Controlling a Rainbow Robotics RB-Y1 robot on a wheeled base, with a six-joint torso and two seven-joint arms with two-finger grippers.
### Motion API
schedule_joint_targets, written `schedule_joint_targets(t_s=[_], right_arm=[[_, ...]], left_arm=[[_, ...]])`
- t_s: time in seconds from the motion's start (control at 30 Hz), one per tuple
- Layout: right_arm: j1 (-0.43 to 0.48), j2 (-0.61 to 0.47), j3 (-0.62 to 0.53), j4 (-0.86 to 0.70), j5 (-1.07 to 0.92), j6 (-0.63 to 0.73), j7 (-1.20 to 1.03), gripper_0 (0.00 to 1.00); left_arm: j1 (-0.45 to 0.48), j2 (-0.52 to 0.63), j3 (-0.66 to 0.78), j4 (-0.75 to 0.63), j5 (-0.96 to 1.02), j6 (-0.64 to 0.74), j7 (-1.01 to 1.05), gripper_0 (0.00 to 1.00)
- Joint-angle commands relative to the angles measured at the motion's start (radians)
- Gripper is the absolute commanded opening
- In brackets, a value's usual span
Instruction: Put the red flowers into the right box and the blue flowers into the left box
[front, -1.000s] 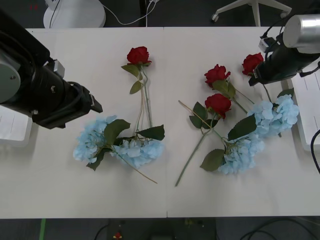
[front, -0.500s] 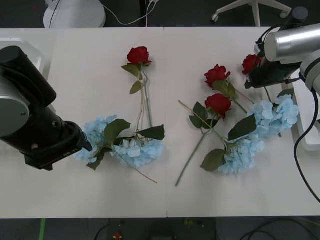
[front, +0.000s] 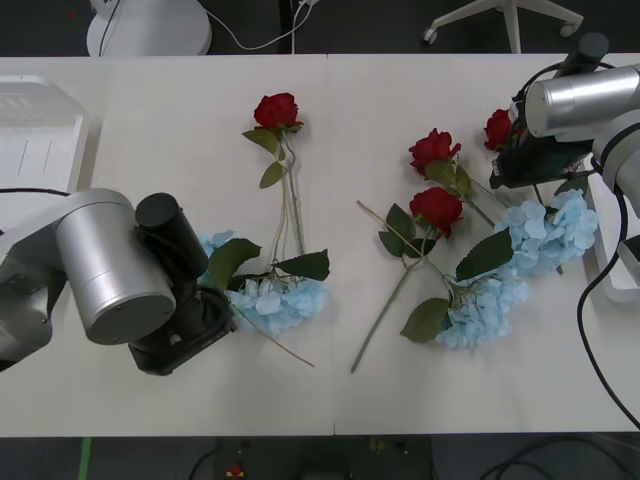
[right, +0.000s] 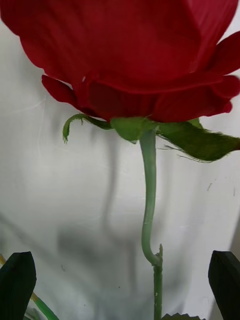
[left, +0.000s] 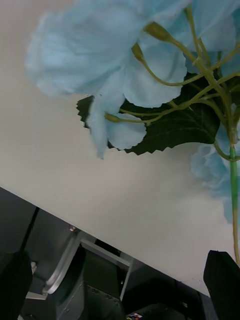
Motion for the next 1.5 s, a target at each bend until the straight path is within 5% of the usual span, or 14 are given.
schedule_joint_targets(t_s=[0.03,0.33,0.47,0.87,1.03,1.13,1.2,1.33,1.5], right_arm=[[-0.052,0.032,-0.029,0.008,0.025,-0.006,-0.036,1.0],[-0.052,0.046,-0.029,0.008,0.04,-0.018,-0.044,1.0],[-0.052,0.052,-0.029,0.025,0.051,-0.034,-0.044,0.92],[-0.052,0.058,-0.035,0.057,0.059,-0.068,-0.045,0.92],[-0.052,0.058,-0.043,0.076,0.062,-0.091,-0.047,0.7],[-0.052,0.058,-0.049,0.09,0.059,-0.103,-0.047,0.66],[-0.052,0.058,-0.053,0.1,0.059,-0.114,-0.047,0.52],[-0.052,0.058,-0.058,0.1,0.054,-0.114,-0.05,0.0],[-0.052,0.058,-0.064,0.102,0.051,-0.109,-0.053,0.0]], left_arm=[[-0.107,-0.116,-0.04,0.098,-0.048,-0.037,0.023,1.0],[-0.119,-0.184,-0.043,0.224,-0.093,-0.133,-0.04,1.0],[-0.125,-0.179,-0.053,0.225,-0.09,-0.11,-0.04,1.0],[-0.136,-0.141,-0.136,0.224,-0.09,-0.093,-0.028,1.0],[-0.136,-0.132,-0.159,0.224,-0.093,-0.093,-0.026,1.0],[-0.136,-0.127,-0.167,0.224,-0.094,-0.093,-0.023,0.49],[-0.134,-0.124,-0.17,0.224,-0.093,-0.093,-0.021,0.02],[-0.134,-0.121,-0.173,0.225,-0.091,-0.093,-0.021,0.0],[-0.133,-0.121,-0.173,0.224,-0.091,-0.093,-0.023,0.0]])
